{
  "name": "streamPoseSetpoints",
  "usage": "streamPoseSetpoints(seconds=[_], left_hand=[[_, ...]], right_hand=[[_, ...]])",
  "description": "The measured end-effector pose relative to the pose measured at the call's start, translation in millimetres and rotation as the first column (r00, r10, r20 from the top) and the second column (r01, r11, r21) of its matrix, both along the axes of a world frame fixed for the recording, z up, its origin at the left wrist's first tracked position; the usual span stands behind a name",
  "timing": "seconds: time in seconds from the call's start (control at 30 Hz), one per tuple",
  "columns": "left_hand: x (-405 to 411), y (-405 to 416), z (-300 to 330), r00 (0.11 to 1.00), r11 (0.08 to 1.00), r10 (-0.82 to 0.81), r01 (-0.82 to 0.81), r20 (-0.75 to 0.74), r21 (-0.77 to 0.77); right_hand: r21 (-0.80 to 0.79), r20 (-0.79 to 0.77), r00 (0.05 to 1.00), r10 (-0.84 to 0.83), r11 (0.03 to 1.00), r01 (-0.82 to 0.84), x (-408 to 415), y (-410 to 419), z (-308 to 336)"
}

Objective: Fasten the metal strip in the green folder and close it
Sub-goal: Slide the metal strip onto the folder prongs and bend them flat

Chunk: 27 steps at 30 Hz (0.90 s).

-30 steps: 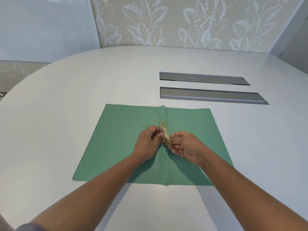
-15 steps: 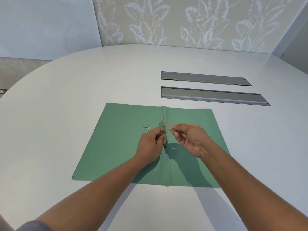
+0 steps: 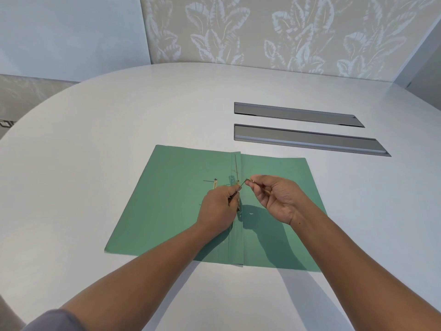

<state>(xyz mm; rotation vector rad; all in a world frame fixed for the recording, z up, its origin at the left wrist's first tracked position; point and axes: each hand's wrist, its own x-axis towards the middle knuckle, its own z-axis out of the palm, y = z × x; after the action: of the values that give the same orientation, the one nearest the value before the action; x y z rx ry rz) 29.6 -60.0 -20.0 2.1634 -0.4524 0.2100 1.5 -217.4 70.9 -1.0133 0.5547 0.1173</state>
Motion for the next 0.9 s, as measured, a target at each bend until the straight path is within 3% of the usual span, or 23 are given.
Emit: streamPoseSetpoints(seconds=[0.2,0.33,0.5,0.67,0.77,0.9], left_hand=[[-2.0,-0.4,2.7,0.998,0.999,-0.015,0.012,0.060,0.047],[-4.9,0.1,3.4,0.998,0.999,-0.034,0.033,0.055,0.021],[-1.0,5.1,5.6,0.980,0.984,-0.028,-0.008,-0.198,-0.180],[16.1,22.5,16.2,0.869,0.937,-0.226,0.070,-0.440,-0.343],[24.7,30.5,25.3,0.852,0.951,-0.263,0.150,-0.453,-0.270],[28.8,32.4,31.9,0.906,0.971,-0.218,0.237,-0.362,0.009]], right_hand=[[-0.025,0.002,1.000,0.014,1.000,-0.014,0.1,0.5,-0.2],[-0.176,0.002,0.997,0.073,0.982,-0.071,-0.4,2.4,-5.0],[-0.370,0.009,0.989,0.150,0.919,-0.136,-5.3,10.3,-16.8],[-0.541,0.004,0.980,0.197,0.825,-0.164,-11.4,21.4,-31.6],[-0.610,-0.028,0.972,0.231,0.767,-0.200,-14.0,22.2,-39.2],[-0.724,-0.076,0.960,0.269,0.647,-0.239,-14.7,19.5,-46.0]])
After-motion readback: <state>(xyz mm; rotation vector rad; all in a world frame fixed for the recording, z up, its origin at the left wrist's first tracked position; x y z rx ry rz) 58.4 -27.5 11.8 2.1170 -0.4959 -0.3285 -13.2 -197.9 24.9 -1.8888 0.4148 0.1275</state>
